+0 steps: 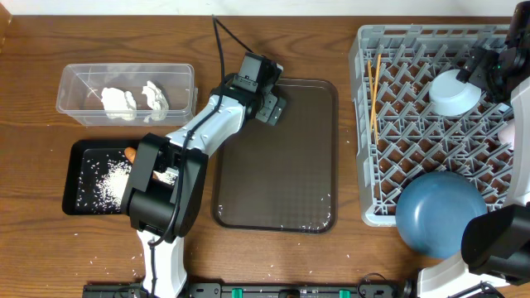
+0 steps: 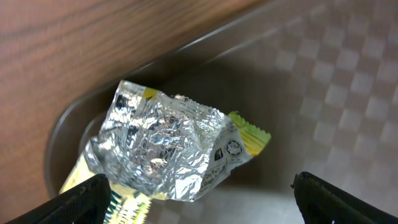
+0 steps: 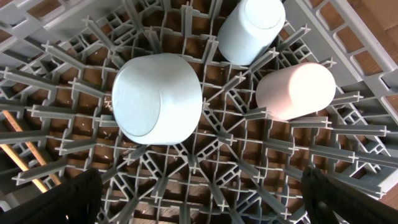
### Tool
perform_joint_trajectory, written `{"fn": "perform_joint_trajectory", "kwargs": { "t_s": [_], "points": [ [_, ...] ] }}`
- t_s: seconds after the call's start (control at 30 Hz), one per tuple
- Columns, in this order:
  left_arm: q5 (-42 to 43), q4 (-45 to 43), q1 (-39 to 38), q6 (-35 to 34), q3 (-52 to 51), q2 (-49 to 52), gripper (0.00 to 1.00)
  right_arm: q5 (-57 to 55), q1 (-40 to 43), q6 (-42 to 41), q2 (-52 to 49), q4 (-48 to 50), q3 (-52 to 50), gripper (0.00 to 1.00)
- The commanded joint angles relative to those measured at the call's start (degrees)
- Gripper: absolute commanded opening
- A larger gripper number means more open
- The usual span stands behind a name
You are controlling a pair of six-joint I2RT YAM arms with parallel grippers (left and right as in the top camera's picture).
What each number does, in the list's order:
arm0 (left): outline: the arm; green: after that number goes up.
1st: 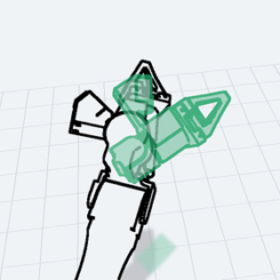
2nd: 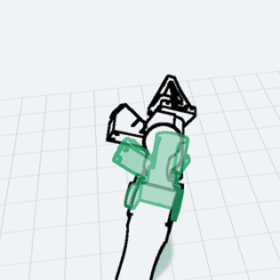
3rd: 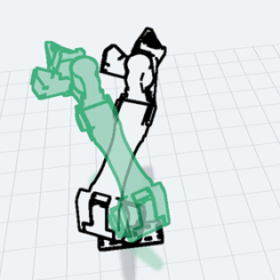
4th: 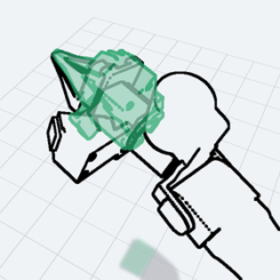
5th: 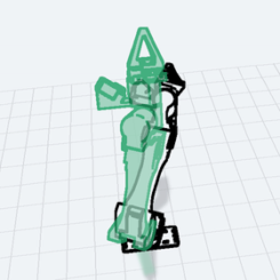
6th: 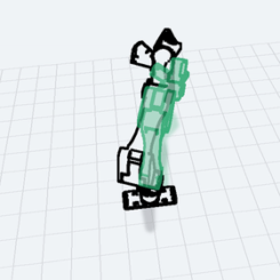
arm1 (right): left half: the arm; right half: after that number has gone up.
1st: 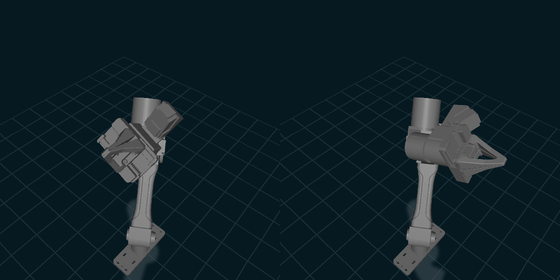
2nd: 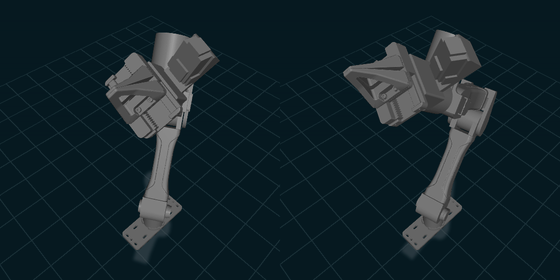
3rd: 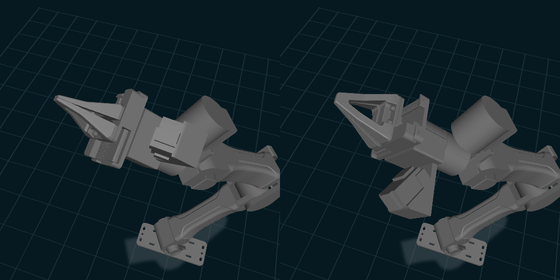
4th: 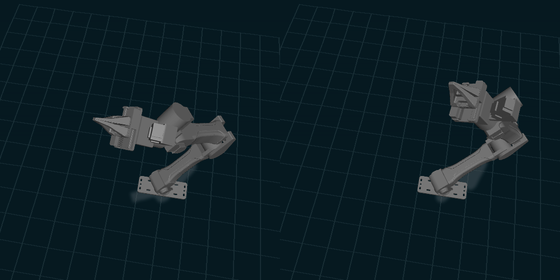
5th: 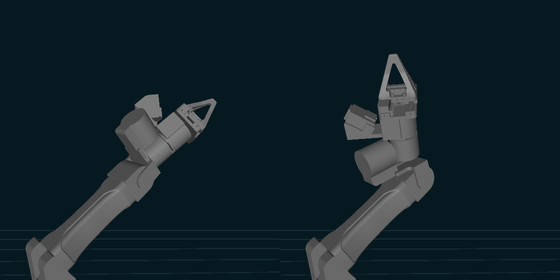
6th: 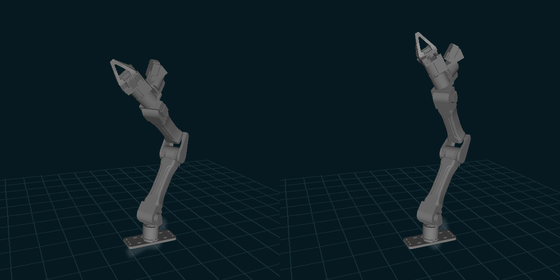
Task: Sort waste into correct bins and load items into the dishwasher rack
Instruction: 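Move the left gripper back and grasp the yellow foil wrapper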
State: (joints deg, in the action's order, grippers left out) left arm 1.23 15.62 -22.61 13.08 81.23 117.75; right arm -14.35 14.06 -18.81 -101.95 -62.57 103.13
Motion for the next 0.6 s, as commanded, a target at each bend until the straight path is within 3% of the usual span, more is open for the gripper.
{"fn": "perform_joint_trajectory", "kwargs": {
  "t_s": [0.0, 0.13, 0.3, 0.57],
  "points": [
    [-0.96, 0.07, -0.02, 11.13, -0.13, 0.87, 0.96, -0.22, 0.13, -0.44, 0.35, -0.07, 0.92, 0.99],
    [-3.74, -0.35, -0.02, 12.70, -0.13, 2.19, 0.94, -0.22, 0.13, -0.44, 0.35, -0.07, 0.92, 0.99],
    [-4.92, -0.74, 0.02, 12.81, -0.13, 2.36, 0.73, -0.22, 0.13, -0.44, 0.35, -0.07, 0.92, 0.99],
    [-2.40, -3.13, 0.02, 12.72, -0.13, 2.49, 0.73, -0.22, 0.13, -0.44, 0.35, -0.07, 0.92, 0.99]
  ]
}}
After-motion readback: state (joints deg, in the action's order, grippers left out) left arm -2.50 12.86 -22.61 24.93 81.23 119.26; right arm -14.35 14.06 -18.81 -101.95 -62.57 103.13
